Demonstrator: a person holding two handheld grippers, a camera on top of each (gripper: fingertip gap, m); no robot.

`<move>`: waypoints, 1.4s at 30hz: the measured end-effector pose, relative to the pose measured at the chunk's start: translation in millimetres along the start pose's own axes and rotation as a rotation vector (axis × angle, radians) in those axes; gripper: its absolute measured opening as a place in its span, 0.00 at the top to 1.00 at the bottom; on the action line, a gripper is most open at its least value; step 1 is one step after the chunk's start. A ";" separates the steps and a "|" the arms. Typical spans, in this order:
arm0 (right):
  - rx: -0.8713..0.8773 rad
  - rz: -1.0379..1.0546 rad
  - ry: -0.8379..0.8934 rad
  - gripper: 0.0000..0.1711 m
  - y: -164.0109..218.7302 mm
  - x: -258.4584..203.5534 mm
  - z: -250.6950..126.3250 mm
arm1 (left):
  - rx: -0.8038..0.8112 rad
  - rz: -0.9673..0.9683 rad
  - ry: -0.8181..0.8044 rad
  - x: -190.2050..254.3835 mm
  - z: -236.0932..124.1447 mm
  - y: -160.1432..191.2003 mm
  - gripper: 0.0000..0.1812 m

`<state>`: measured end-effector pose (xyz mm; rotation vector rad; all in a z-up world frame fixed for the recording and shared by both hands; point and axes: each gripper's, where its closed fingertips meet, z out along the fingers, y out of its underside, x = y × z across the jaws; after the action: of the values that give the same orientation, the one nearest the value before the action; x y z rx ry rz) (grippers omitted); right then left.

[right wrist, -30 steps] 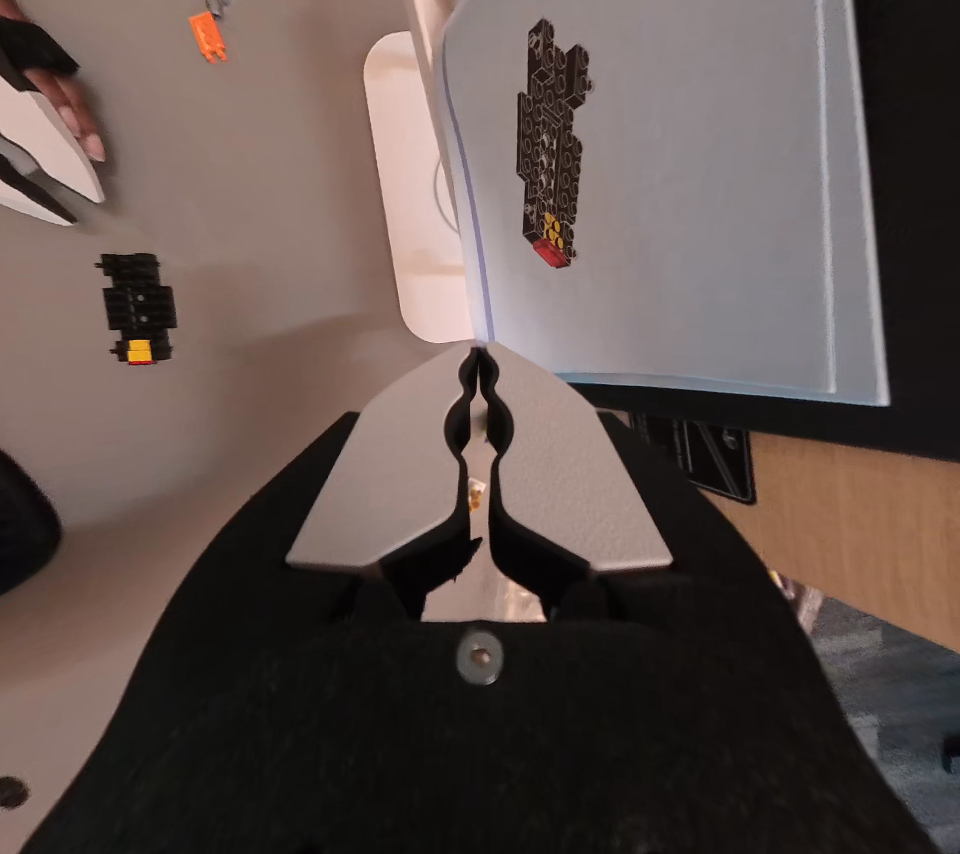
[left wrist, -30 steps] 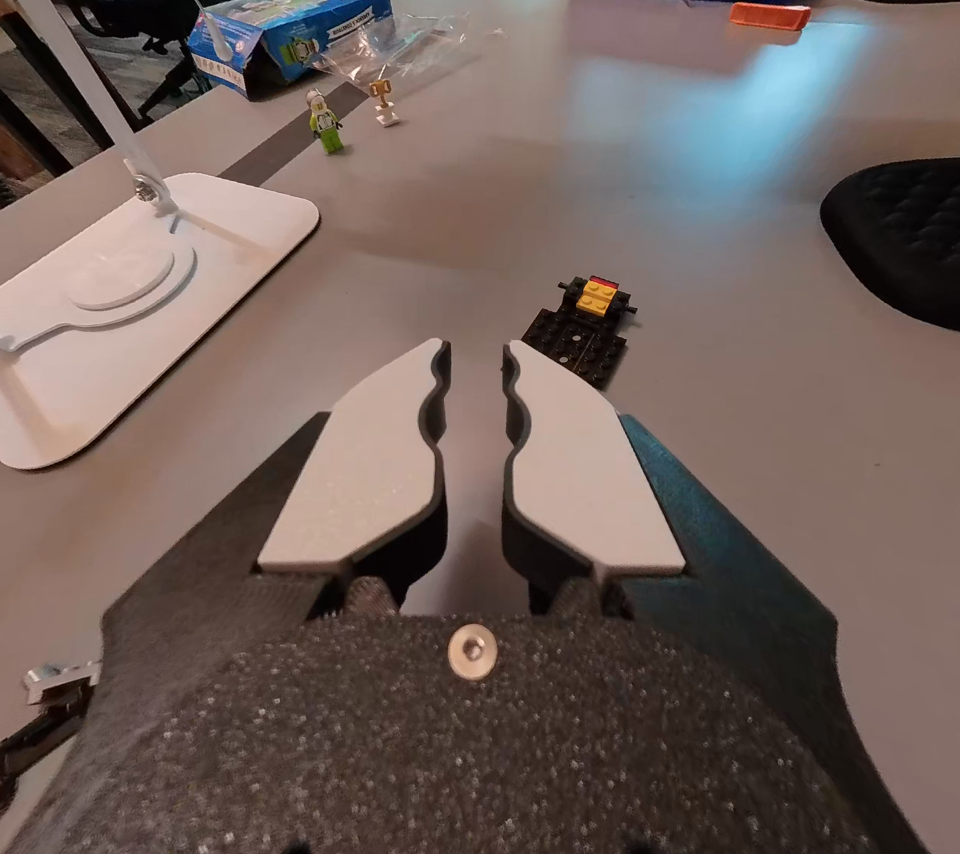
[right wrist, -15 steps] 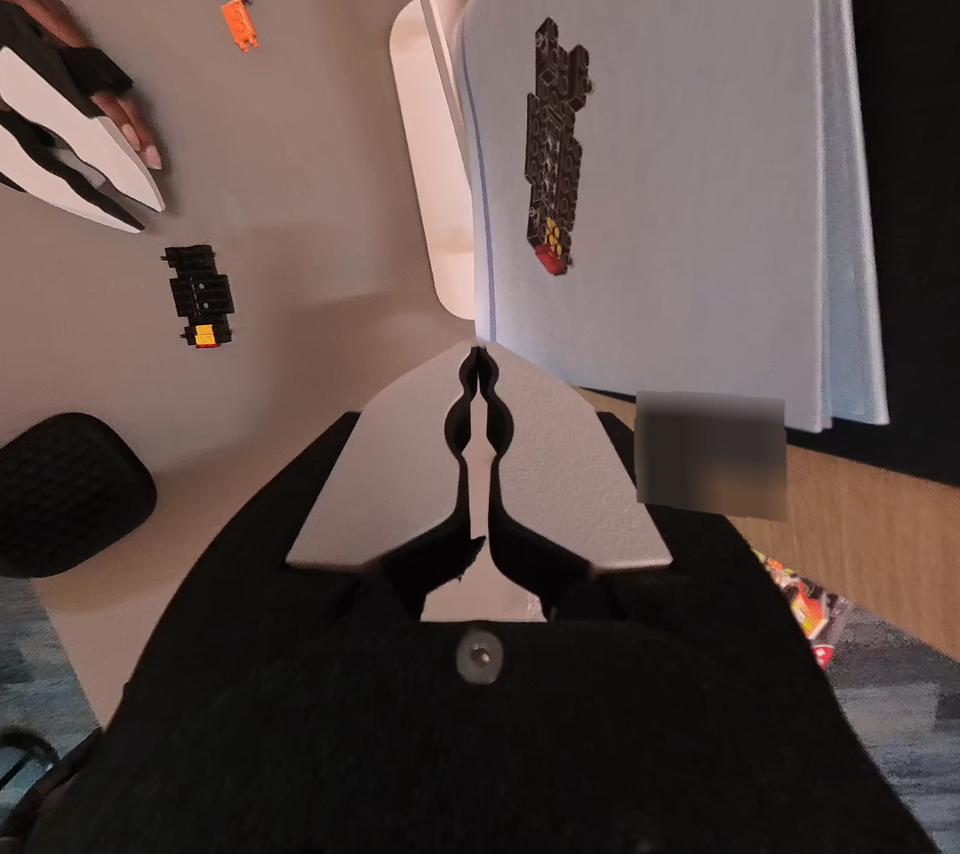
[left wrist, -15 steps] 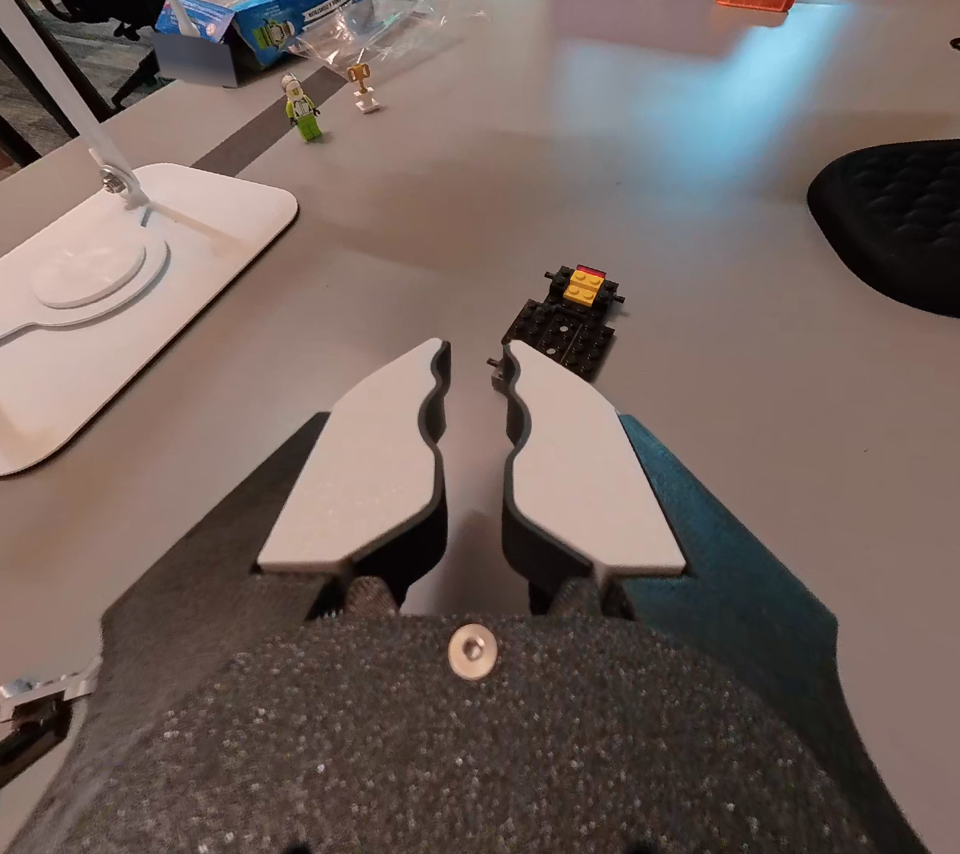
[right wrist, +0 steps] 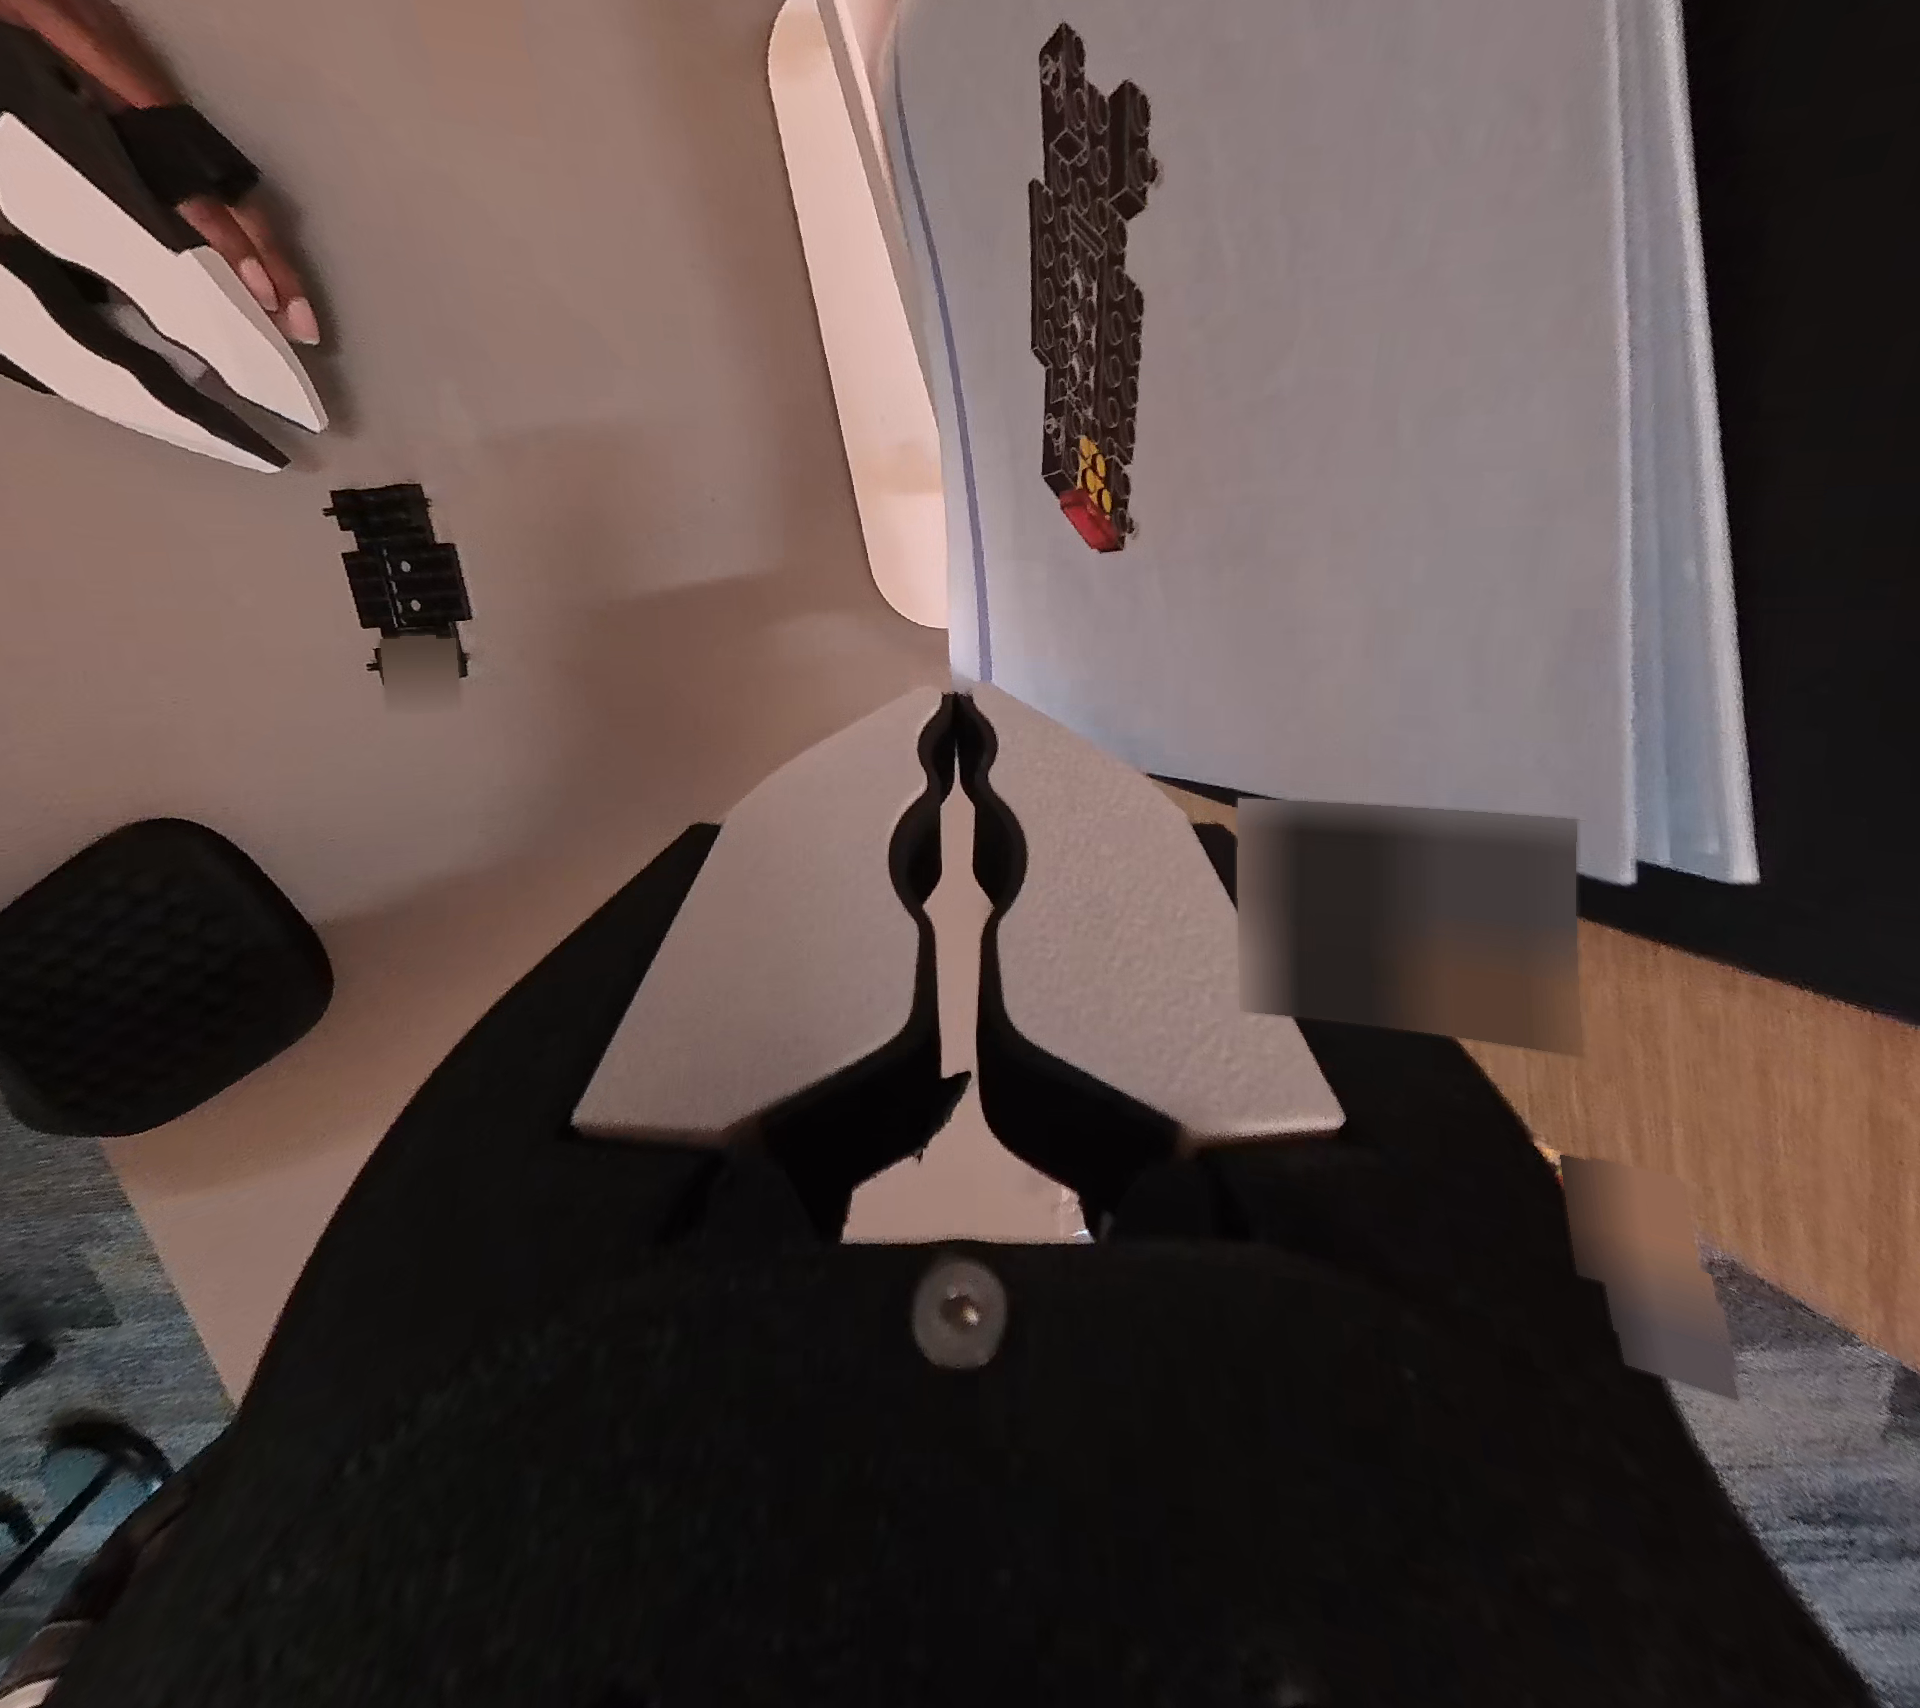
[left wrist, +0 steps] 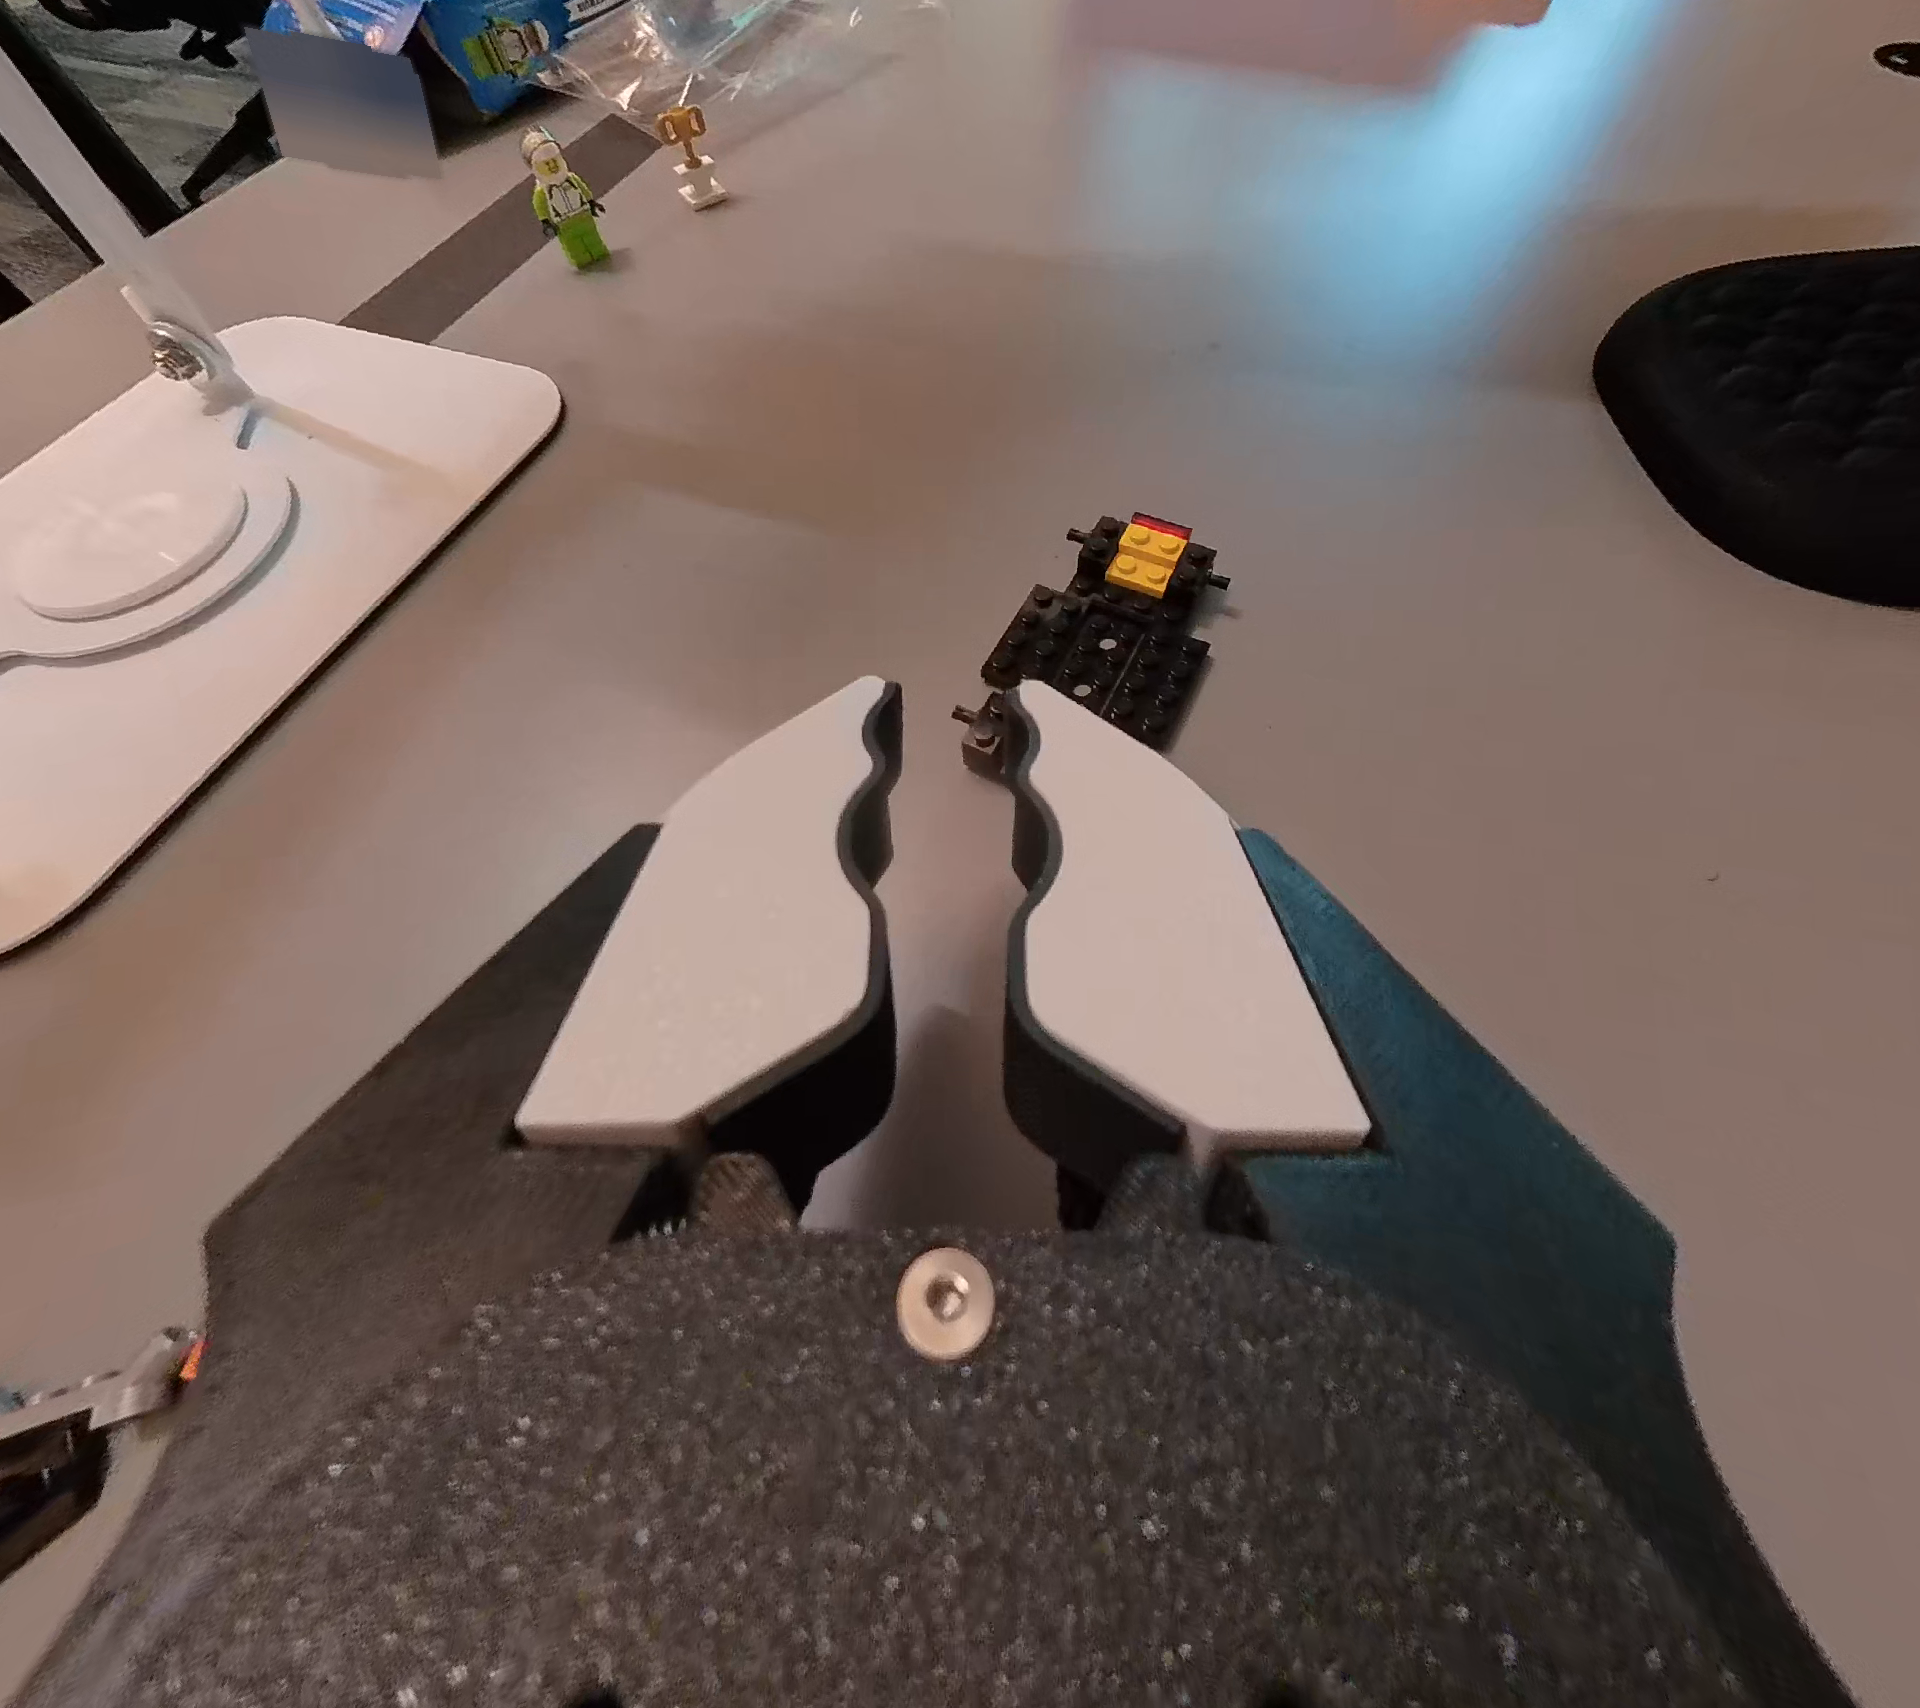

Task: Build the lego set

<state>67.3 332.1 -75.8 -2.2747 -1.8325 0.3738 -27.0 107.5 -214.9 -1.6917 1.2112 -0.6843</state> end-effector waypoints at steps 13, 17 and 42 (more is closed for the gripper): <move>0.006 0.015 -0.009 1.00 0.1 4.9 3.9 | -0.004 0.000 0.014 1.6 0.6 2.0 0.90; 0.011 0.017 -0.006 1.00 -0.1 6.3 4.3 | -0.005 0.003 0.015 2.1 0.6 2.1 0.90; 0.063 -0.096 0.180 1.00 -5.2 18.4 -3.2 | -0.002 0.010 0.020 3.5 -2.2 2.7 0.90</move>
<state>67.2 351.3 -72.5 -2.0956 -1.8039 0.2018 -28.6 103.3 -216.6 -1.6829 1.2342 -0.6956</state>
